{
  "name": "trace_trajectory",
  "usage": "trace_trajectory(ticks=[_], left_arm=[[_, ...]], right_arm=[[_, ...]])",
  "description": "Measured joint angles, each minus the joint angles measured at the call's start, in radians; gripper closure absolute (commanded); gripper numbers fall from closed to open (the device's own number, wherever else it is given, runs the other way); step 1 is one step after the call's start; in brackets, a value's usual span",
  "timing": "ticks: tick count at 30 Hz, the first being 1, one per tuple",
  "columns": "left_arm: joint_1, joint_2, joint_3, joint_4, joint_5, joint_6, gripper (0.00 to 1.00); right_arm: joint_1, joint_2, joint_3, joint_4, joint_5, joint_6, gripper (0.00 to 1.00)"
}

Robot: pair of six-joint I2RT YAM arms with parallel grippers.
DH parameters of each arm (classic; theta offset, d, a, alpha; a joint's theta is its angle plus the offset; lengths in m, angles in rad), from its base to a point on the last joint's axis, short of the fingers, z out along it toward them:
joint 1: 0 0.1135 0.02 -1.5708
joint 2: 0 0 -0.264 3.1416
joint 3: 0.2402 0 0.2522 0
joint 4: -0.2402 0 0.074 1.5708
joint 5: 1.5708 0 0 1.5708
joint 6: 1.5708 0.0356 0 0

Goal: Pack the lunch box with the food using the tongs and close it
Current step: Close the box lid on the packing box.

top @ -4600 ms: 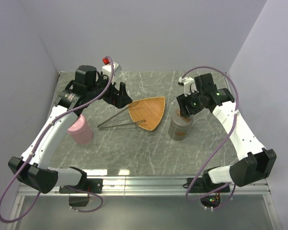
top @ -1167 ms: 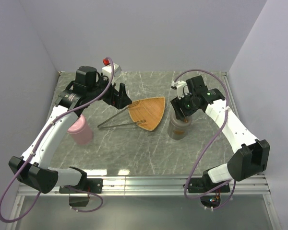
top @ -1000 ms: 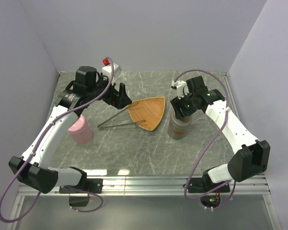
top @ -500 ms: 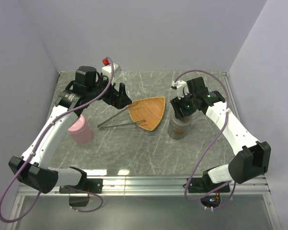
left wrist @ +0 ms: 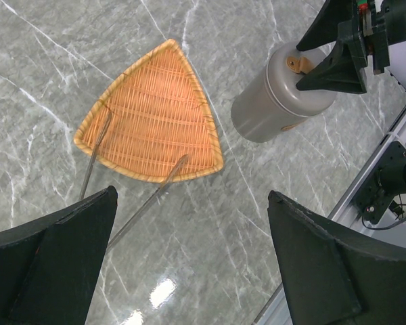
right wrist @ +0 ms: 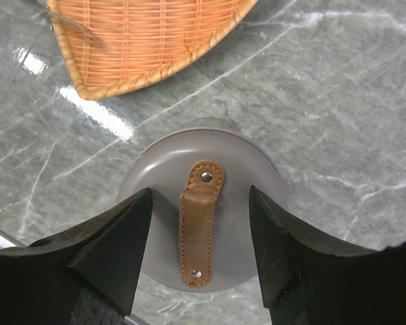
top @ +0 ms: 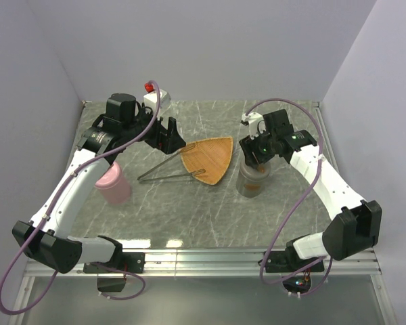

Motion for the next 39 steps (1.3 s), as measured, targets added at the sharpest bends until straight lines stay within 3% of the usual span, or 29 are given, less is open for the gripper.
trace_trajectory(ticks=[13, 26, 39], left_arm=[[0.002, 0.000, 0.000, 0.000, 0.003, -0.001, 0.01], [0.002, 0.000, 0.000, 0.000, 0.003, -0.002, 0.00], [0.002, 0.000, 0.000, 0.000, 0.003, -0.002, 0.01]], right_arm=[[0.002, -0.008, 0.006, 0.009, -0.002, -0.001, 0.34], [0.003, 0.003, 0.127, -0.240, -0.002, -0.010, 0.34], [0.005, 0.056, 0.227, -0.272, -0.003, -0.020, 0.34]])
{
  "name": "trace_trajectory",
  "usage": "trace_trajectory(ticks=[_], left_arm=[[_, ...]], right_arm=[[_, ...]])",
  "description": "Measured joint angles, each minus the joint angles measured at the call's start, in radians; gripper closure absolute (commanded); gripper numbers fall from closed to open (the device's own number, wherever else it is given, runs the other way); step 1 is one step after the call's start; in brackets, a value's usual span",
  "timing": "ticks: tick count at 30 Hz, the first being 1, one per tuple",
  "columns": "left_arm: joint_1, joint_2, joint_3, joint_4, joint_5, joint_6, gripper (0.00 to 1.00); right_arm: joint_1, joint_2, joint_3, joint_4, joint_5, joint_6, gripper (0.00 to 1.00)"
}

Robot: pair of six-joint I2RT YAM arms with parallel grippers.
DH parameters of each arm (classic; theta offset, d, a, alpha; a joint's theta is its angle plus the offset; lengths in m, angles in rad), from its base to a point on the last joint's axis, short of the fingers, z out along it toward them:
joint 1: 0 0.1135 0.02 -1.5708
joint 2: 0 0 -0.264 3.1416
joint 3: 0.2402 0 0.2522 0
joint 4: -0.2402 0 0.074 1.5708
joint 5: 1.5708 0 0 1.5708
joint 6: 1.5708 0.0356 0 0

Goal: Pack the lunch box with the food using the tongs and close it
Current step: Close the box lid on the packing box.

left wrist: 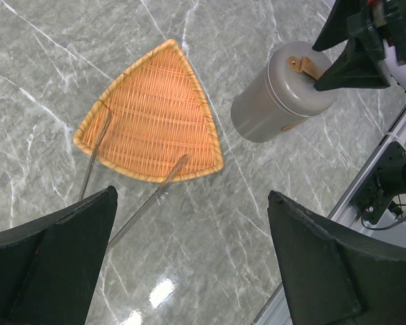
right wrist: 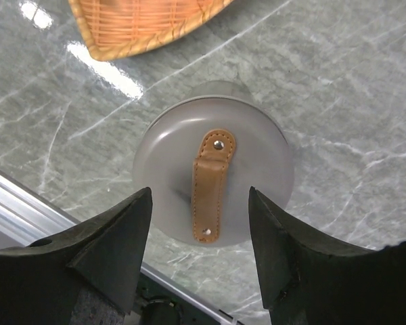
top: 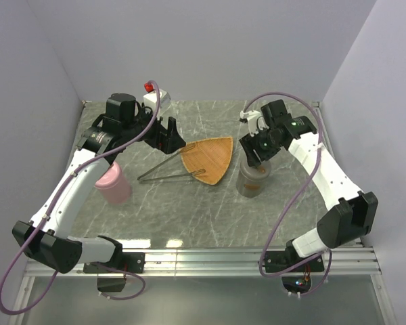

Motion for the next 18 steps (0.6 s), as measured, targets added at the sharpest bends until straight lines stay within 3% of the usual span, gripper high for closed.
trace_trajectory(ticks=[11, 18], left_arm=[[0.003, 0.000, 0.000, 0.000, 0.000, 0.000, 0.01], [0.004, 0.000, 0.000, 0.000, 0.000, 0.000, 0.01]], right_arm=[[0.000, -0.056, -0.184, 0.161, 0.000, 0.000, 0.34], [0.000, -0.060, -0.165, 0.157, -0.007, 0.000, 0.34]])
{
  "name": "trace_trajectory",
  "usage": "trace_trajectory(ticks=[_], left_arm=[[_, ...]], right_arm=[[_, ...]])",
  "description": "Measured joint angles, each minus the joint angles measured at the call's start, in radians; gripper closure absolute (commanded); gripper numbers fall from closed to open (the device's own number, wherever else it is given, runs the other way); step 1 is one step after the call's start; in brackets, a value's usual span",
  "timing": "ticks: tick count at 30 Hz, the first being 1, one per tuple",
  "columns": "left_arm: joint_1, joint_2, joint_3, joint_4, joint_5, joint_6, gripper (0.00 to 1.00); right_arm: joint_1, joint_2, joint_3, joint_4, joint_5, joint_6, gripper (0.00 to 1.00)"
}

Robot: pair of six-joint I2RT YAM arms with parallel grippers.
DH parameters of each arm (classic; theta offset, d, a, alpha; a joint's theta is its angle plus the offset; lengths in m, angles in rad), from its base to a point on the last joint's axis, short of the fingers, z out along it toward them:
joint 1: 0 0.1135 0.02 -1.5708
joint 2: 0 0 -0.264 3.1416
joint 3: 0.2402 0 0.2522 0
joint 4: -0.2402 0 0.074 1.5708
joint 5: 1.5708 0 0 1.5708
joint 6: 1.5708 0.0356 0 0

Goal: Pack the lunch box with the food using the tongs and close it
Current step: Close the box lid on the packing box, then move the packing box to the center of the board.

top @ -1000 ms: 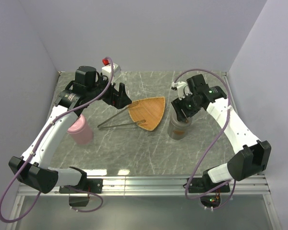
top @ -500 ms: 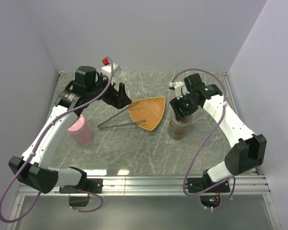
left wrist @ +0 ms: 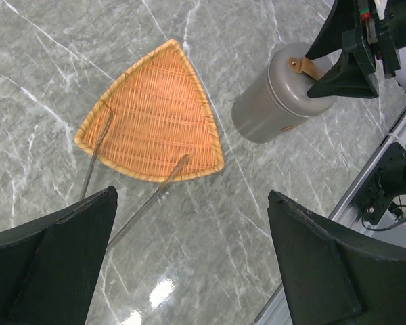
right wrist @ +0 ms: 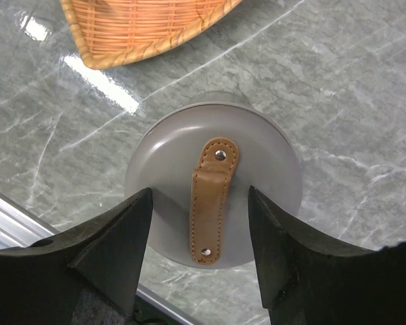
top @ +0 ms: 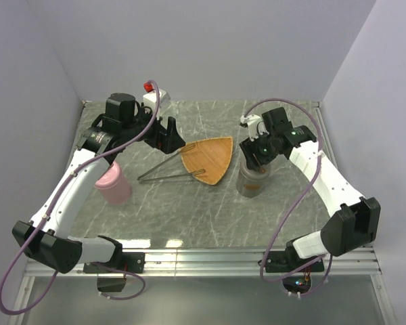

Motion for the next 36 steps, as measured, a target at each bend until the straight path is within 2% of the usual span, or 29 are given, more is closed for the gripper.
trace_trajectory(ticks=[10, 15, 19, 25, 29, 36], left_arm=[[0.003, 0.000, 0.000, 0.000, 0.000, 0.000, 0.01], [0.015, 0.000, -0.002, 0.000, 0.009, -0.002, 0.01], [0.034, 0.000, -0.007, -0.001, 0.026, -0.007, 0.01], [0.045, 0.000, -0.007, 0.000, 0.040, -0.009, 0.01], [0.048, 0.000, -0.007, 0.000, 0.042, -0.009, 0.01], [0.053, 0.000, -0.010, 0.000, 0.042, -0.010, 0.01]], right_arm=[[-0.002, 0.033, 0.044, -0.047, -0.021, -0.015, 0.34], [-0.031, 0.045, 0.083, -0.117, -0.088, -0.026, 0.34], [-0.084, 0.066, 0.169, -0.193, -0.163, -0.026, 0.33], [-0.151, 0.069, 0.312, -0.210, -0.217, -0.026, 0.36], [-0.185, 0.111, 0.317, -0.222, -0.221, -0.040, 0.41], [-0.268, 0.220, 0.284, -0.248, -0.239, -0.101, 0.42]])
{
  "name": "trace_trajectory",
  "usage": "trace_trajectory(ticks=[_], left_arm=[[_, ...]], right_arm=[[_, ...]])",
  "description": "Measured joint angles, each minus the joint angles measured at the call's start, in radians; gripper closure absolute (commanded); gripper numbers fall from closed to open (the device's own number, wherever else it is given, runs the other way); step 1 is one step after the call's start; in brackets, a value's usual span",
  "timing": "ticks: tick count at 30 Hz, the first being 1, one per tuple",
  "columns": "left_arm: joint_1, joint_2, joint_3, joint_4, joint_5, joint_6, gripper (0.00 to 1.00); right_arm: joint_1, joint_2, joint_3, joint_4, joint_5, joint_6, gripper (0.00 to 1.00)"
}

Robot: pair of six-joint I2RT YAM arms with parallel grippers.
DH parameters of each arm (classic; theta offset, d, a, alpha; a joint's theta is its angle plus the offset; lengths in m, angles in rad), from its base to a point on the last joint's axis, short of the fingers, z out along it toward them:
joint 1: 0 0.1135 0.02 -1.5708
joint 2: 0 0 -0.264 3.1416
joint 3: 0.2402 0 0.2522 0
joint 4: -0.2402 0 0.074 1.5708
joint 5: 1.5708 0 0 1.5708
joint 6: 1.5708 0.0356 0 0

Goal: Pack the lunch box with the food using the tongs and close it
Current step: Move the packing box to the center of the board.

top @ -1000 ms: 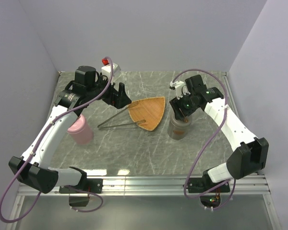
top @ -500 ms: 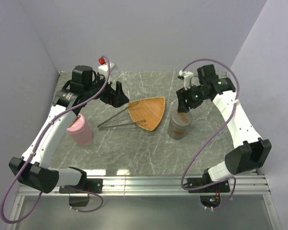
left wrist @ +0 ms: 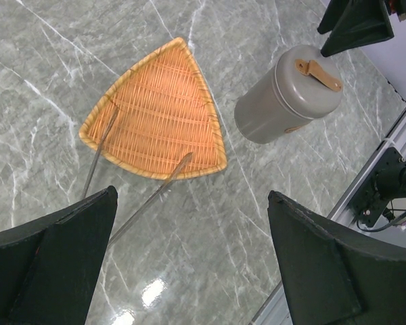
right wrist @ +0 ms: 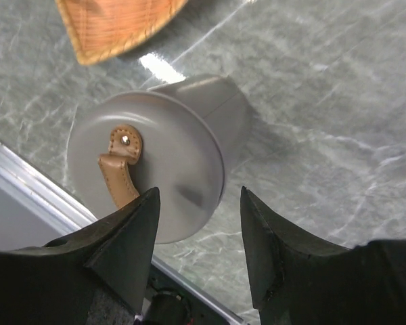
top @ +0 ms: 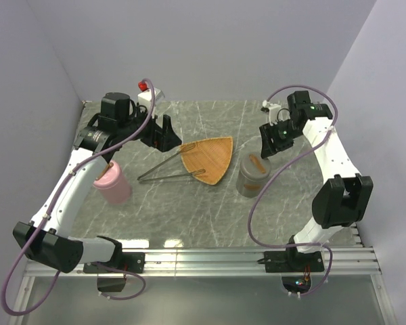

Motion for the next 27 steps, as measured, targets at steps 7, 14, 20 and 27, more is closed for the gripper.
trace_trajectory(ticks=[7, 14, 20, 27], left_arm=[[0.002, 0.000, -0.001, 0.000, 0.003, -0.007, 0.01], [0.003, 0.000, -0.001, 0.001, 0.007, -0.015, 0.01], [0.008, 0.000, -0.004, 0.002, 0.008, -0.016, 0.00], [0.014, 0.000, -0.004, 0.003, 0.010, -0.019, 0.01]], right_arm=[[-0.005, 0.011, -0.061, -0.042, -0.052, -0.053, 0.42], [-0.007, 0.020, -0.100, -0.058, -0.146, -0.080, 0.48], [0.006, 0.019, -0.140, -0.091, -0.224, -0.104, 0.50], [0.094, -0.022, -0.242, -0.121, -0.306, -0.102, 0.51]])
